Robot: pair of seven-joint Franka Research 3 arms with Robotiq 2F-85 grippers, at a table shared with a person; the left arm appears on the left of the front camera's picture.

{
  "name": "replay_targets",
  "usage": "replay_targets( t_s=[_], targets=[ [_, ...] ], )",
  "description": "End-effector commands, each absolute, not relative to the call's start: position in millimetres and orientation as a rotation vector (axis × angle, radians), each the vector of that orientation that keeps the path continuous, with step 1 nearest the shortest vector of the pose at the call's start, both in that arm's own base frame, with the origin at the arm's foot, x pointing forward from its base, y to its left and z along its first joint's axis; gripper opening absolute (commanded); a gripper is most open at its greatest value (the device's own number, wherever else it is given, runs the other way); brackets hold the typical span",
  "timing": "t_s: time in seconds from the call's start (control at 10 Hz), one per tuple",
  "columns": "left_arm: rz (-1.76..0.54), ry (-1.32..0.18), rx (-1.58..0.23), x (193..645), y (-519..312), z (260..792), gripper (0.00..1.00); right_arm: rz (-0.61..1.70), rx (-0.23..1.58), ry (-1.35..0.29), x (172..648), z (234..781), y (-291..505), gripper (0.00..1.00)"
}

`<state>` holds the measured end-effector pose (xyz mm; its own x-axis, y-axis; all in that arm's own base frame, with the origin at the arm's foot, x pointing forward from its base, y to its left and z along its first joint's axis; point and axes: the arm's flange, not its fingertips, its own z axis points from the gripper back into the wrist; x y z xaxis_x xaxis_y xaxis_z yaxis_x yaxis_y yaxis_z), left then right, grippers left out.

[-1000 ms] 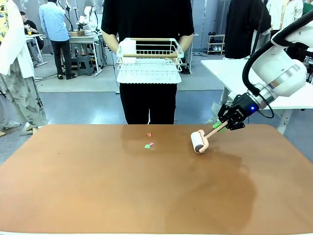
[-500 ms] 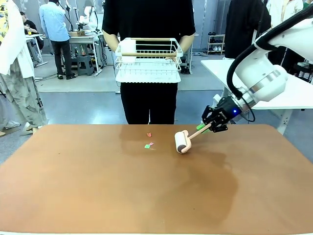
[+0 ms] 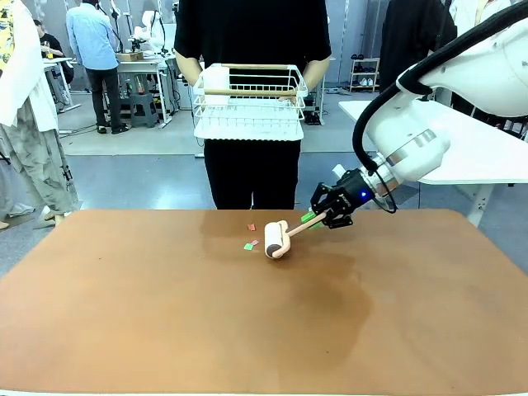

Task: Clean the table.
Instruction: Clean the table with the Lint Roller when the human lifts the Dish drying rack.

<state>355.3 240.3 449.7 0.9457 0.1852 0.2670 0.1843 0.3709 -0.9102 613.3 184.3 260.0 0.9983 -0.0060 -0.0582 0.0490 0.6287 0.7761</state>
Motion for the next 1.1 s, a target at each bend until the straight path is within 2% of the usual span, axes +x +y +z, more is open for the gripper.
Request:
replay_targets(
  t_s=[0.0,0.4,0.6,1.0],
  targets=[
    [-0.008,-0.358,-1.209,351.3,241.5,450.4,1.0,-0.008,0.827,0.035,610.1,213.4,207.8,0.22],
    [-0.008,-0.358,-1.209,351.3,241.5,450.4,1.0,0.049,0.825,0.095,615.6,196.8,246.8,0.22],
    [-0.008,-0.358,-1.209,351.3,241.5,450.4,1.0,0.051,0.83,0.093,617.6,190.7,261.7,0.02],
    [-0.008,-0.358,-1.209,351.3,241.5,450.4,1.0,0.081,0.834,0.087,606.5,182.2,290.1,0.02]
  ],
)
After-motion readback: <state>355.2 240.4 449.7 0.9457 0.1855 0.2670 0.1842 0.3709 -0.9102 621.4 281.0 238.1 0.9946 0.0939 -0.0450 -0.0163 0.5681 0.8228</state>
